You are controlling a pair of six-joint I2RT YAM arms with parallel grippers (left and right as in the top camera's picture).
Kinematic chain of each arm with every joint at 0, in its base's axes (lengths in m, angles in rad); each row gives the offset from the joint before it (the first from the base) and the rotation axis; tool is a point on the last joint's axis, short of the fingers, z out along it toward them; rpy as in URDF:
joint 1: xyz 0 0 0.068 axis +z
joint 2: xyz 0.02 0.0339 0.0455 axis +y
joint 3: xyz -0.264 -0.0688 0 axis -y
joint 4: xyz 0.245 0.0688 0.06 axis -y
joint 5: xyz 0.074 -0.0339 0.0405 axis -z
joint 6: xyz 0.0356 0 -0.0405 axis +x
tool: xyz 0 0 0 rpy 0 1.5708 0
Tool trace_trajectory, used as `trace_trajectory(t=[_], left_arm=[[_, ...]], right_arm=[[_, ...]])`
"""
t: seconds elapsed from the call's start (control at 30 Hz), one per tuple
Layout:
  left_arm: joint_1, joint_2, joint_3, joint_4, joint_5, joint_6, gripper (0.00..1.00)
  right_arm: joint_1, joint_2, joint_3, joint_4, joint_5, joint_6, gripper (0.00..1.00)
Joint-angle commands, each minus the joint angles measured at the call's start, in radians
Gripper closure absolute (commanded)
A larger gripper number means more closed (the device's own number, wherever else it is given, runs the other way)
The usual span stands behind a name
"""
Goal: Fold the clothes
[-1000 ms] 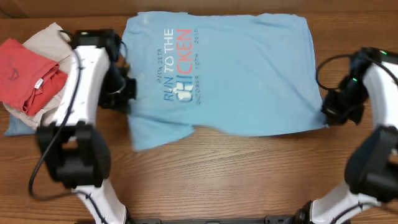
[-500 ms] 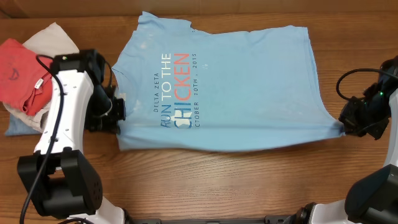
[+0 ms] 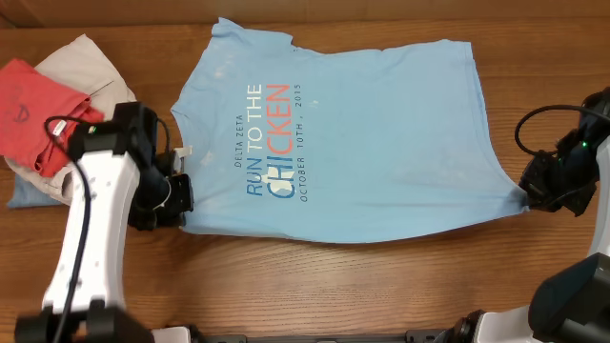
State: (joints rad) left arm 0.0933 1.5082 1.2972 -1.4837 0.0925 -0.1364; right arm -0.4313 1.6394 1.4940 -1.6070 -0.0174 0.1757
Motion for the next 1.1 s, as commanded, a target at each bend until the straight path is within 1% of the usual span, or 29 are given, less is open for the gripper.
trace_trajectory(t=[0.0, 0.1, 0.2, 0.33, 0.67, 0.83, 0.97, 1.07], left_arm=[[-0.002, -0.107, -0.040, 0.013, 0.003, -0.068, 0.96], [-0.002, -0.156, -0.060, 0.023, -0.003, -0.089, 0.95], [-0.002, -0.186, -0.074, 0.031, -0.045, -0.123, 0.96], [-0.002, -0.194, -0.076, 0.034, -0.052, -0.127, 0.96], [-0.002, -0.196, -0.093, -0.006, -0.051, -0.184, 0.96], [-0.002, -0.196, -0.127, -0.006, -0.051, -0.212, 0.96], [-0.002, -0.195, -0.161, 0.060, -0.051, -0.226, 0.96], [-0.002, -0.194, -0.164, 0.114, -0.051, -0.229, 0.96]], right_arm=[[-0.009, -0.063, -0.011, 0.003, 0.018, 0.007, 0.96], [-0.010, -0.099, -0.063, 0.031, 0.014, 0.007, 0.96], [-0.010, -0.137, -0.150, 0.082, 0.003, 0.007, 0.96], [-0.027, -0.156, -0.209, 0.115, -0.013, 0.007, 0.96], [-0.166, -0.195, -0.219, 0.116, -0.056, 0.006, 0.96], [-0.159, -0.196, -0.219, 0.114, -0.056, 0.006, 0.96], [-0.144, -0.196, -0.219, 0.129, -0.076, 0.006, 0.96], [-0.103, -0.196, -0.219, 0.145, -0.075, 0.006, 0.96]])
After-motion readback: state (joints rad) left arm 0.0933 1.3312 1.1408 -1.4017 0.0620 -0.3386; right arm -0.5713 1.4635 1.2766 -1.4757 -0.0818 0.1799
